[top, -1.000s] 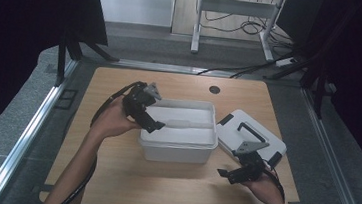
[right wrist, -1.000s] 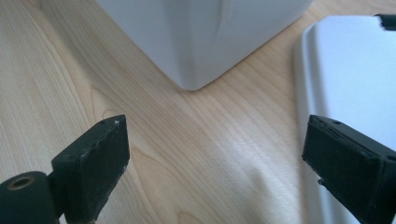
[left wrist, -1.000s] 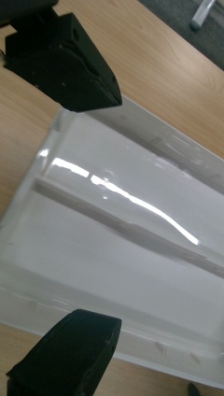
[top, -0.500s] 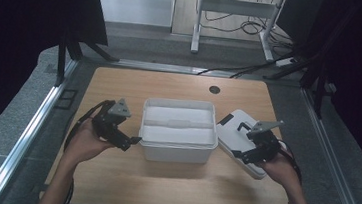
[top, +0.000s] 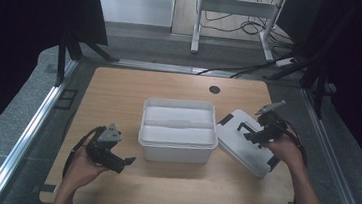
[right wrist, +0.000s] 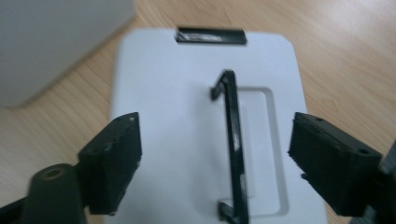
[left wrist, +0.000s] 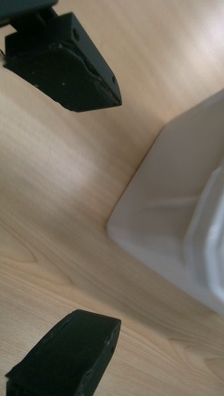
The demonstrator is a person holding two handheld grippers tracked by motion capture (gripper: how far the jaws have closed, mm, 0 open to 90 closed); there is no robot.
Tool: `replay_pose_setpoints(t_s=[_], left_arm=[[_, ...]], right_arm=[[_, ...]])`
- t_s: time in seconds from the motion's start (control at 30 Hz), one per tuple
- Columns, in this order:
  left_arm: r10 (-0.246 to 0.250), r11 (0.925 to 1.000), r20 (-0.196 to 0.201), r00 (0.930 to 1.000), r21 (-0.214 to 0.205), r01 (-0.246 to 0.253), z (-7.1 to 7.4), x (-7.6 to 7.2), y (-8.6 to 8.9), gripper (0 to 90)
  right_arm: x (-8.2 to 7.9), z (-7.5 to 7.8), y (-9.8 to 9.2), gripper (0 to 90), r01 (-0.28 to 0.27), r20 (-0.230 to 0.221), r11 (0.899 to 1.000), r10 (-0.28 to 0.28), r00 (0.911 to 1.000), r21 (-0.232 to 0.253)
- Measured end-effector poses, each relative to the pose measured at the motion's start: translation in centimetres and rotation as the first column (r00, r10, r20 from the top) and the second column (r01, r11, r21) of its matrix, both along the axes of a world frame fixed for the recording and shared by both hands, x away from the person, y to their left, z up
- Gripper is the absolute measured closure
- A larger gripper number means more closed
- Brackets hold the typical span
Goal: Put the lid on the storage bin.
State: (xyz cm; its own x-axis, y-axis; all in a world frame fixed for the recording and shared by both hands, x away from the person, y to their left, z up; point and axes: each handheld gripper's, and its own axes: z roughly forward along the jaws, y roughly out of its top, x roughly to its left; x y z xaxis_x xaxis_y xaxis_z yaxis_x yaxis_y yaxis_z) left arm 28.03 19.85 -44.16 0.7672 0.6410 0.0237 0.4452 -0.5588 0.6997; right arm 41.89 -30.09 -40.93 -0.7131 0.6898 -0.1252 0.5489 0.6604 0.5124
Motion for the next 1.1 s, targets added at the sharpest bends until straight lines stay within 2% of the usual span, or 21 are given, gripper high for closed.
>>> replay_pose_setpoints(t_s=[0.13,0.27,0.3,0.37,0.43,0.5,0.63,0.77,0.87,1.1], left_arm=[[0.011,0.9999,-0.017,0.9998,0.011,-0.011,-2.3,-0.2,-0.6,0.0],[0.017,0.9998,-0.030,0.9994,-0.012,-0.018,-4.4,-0.4,-1.1,0.0],[0.017,0.9997,-0.038,0.9991,-0.015,-0.017,-4.8,-0.5,-1.2,0.0],[0.020,0.9997,-0.046,0.9987,-0.011,-0.021,-5.5,-0.5,-1.4,0.0],[0.021,0.9998,-0.052,0.9984,-0.007,-0.021,-6.3,-0.6,-1.7,0.0],[0.016,0.9998,-0.055,0.9983,-0.005,-0.017,-6.7,-0.6,-1.9,0.0],[0.009,1.0000,-0.079,0.9969,0.004,-0.009,-7.9,-0.5,-2.3,0.0],[0.009,0.9999,-0.079,0.9968,0.005,-0.009,-7.9,-0.5,-2.3,0.0],[0.012,0.9999,-0.079,0.9968,0.000,-0.012,-7.9,-0.5,-2.4,0.0],[0.012,0.9999,-0.079,0.9968,-0.001,-0.012,-7.9,-0.5,-2.4,0.0]], right_arm=[[1.4,-1.2,0.0,34.0,0.003,-0.058,0.998,-0.007,0.9983,-0.062],[2.5,-1.9,0.2,50.4,0.006,-0.099,0.994,-0.017,0.9949,-0.107],[3.0,-2.0,0.2,55.6,-0.011,-0.121,0.993,-0.003,0.9927,-0.116],[3.4,-2.1,0.2,62.9,-0.015,-0.154,0.992,-0.005,0.9881,-0.128],[3.9,-2.1,0.2,74.3,-0.023,-0.194,0.989,-0.005,0.9810,-0.145],[4.1,-2.1,0.1,80.1,-0.034,-0.215,0.989,0.001,0.9766,-0.147],[4.4,-2.1,0.0,83.3,-0.050,-0.251,0.990,0.017,0.9679,-0.129],[4.2,-1.8,0.0,84.0,-0.068,-0.238,0.985,0.029,0.9707,-0.158],[3.8,-1.0,-0.3,84.1,-0.095,-0.239,0.985,0.058,0.9692,-0.145],[2.4,1.5,-0.4,84.0,-0.186,-0.224,0.973,0.152,0.9625,-0.140]])
